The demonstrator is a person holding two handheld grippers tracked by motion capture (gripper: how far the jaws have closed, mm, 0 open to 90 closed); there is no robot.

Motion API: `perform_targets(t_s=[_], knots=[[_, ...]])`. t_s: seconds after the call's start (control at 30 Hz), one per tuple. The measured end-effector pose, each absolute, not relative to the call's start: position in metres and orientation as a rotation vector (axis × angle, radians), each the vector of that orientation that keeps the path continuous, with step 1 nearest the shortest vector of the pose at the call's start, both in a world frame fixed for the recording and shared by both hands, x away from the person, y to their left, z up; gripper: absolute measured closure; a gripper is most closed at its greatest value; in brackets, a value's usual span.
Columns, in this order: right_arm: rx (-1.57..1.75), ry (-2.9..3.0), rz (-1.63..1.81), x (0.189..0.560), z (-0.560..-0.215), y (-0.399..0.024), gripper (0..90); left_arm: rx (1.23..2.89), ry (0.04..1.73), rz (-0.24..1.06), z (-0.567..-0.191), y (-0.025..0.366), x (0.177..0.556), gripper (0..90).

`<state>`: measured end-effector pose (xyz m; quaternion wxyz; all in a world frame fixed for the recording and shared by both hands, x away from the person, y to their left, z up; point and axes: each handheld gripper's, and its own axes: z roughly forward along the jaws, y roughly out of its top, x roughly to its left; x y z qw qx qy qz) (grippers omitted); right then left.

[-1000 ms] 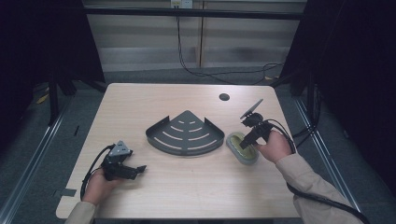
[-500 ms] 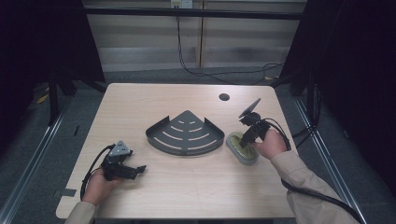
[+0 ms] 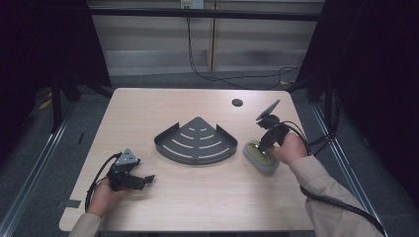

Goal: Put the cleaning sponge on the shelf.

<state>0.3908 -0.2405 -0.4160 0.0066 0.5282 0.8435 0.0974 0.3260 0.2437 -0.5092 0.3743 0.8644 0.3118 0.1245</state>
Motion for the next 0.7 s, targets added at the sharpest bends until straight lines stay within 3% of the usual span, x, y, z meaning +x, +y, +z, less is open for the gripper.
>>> perform_targets(t_s=[0.7], knots=[[1.639,2.610,0.350,0.398,-0.377,-0.241,71.2,2.215,0.797,0.322,-0.509,0.244,0.326,13.3]])
